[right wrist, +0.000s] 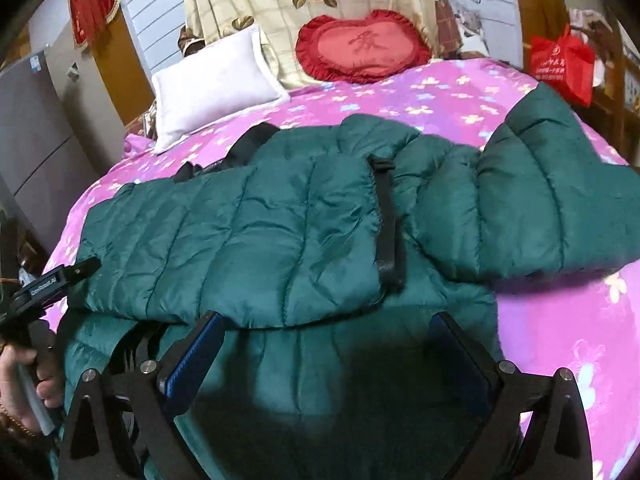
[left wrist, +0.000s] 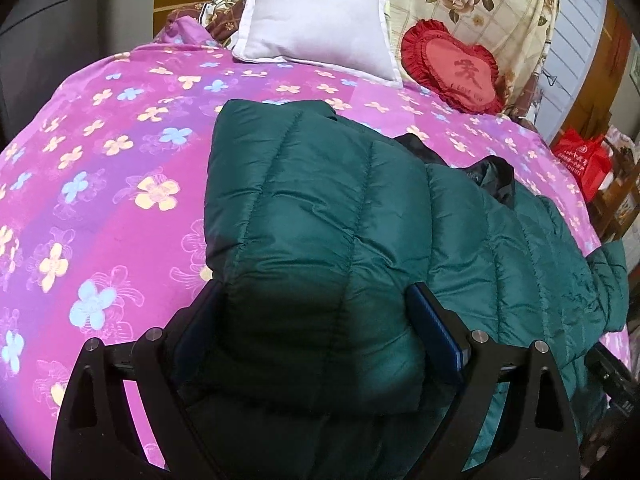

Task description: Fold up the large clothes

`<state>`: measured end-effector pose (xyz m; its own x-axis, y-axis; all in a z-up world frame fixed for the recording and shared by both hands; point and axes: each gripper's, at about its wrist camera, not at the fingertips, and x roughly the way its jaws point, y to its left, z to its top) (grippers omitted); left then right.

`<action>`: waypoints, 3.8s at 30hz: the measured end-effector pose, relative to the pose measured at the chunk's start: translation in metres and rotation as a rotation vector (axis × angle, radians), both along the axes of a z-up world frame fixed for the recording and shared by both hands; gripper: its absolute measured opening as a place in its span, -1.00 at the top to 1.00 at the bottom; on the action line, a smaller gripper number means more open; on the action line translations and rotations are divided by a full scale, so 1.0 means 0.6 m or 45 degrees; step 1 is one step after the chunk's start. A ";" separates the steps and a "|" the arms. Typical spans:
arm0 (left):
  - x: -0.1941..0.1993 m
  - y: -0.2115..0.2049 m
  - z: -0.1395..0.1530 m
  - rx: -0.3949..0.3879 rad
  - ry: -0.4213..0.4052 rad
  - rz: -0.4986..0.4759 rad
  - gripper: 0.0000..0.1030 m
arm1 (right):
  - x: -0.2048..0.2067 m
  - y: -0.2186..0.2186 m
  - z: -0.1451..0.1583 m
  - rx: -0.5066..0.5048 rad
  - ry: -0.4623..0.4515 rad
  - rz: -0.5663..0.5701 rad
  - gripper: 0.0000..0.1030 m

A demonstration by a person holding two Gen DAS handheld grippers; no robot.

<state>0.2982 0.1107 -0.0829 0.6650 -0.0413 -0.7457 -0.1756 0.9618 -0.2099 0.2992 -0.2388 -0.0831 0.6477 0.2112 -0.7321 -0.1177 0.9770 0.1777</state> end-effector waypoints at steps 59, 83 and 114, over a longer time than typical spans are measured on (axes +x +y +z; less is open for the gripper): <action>-0.041 -0.055 0.066 0.172 -0.006 -0.062 -0.77 | -0.031 -0.079 0.135 -0.387 -0.329 -0.415 0.66; -0.024 -0.054 0.052 0.058 0.003 -0.106 -0.77 | -0.045 -0.061 0.101 -0.448 -0.497 -0.298 -1.00; -0.021 -0.050 0.044 0.061 0.037 -0.109 -0.77 | 0.009 -0.107 0.086 -0.054 -0.362 -0.122 0.43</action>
